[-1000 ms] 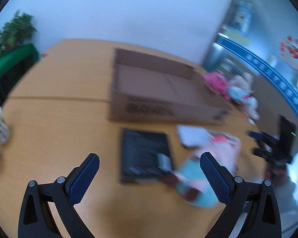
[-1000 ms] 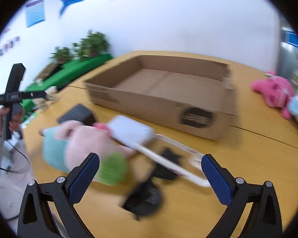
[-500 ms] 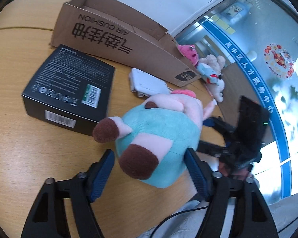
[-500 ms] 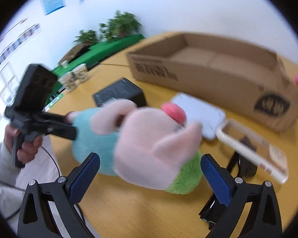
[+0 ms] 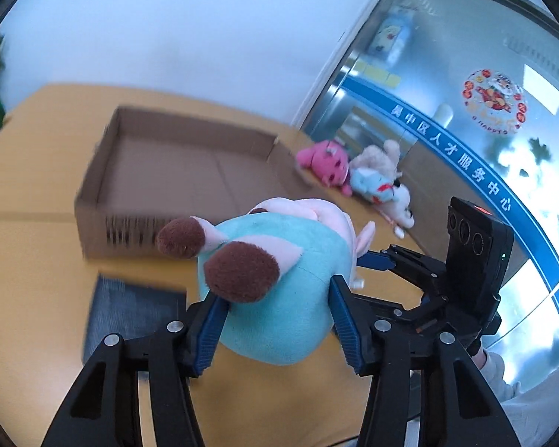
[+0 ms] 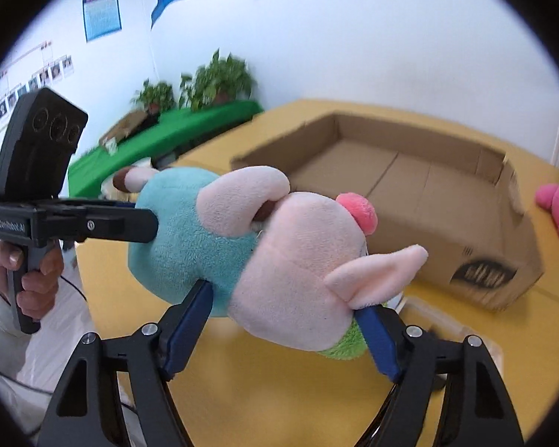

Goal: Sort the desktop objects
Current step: 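Carry the pig plush with both grippers and lower it into the cardboard box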

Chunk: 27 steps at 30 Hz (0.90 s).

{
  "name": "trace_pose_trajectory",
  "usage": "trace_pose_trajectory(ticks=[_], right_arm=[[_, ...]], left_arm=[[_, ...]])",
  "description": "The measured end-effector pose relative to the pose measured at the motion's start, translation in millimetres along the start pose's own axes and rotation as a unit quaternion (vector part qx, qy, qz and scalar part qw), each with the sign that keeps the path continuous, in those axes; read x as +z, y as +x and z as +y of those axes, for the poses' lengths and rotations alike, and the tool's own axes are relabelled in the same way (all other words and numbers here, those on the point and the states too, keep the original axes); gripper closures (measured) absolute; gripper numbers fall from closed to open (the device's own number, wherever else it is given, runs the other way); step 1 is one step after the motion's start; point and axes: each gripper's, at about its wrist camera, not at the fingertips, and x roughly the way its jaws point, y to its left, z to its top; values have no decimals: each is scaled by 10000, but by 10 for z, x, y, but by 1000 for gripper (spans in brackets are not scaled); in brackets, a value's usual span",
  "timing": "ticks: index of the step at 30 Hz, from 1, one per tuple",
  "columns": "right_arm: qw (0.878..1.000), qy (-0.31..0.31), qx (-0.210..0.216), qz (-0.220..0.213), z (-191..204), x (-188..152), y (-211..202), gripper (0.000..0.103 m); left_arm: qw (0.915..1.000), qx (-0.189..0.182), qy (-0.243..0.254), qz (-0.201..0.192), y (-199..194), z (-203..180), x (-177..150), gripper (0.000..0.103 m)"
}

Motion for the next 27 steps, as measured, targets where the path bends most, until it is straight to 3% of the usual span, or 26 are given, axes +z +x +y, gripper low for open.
trace_pose_trajectory(ticks=[6,11,16,22,27], right_arm=[[9983,-67,-236,-538,-273,779,96,26],[9956,-164,-350,-851,-535,1618,449,26],[9964,-76,-435,-721,-944,2267,1075,26],[9985,363,-392,-136,-1513,2492,2134,26],[9952,769,-361,493,-1801,2184,3020,26]], left_arm=[[9976,-33,489,-496,45,100,919,52],[9950,-88,660,-742,234,390,1820,52],[9976,-130,408,-550,701,985,2581,53],[9995,-133,-282,72,1549,1924,2971,53],[9928,29,-902,793,2263,2657,2861,53]])
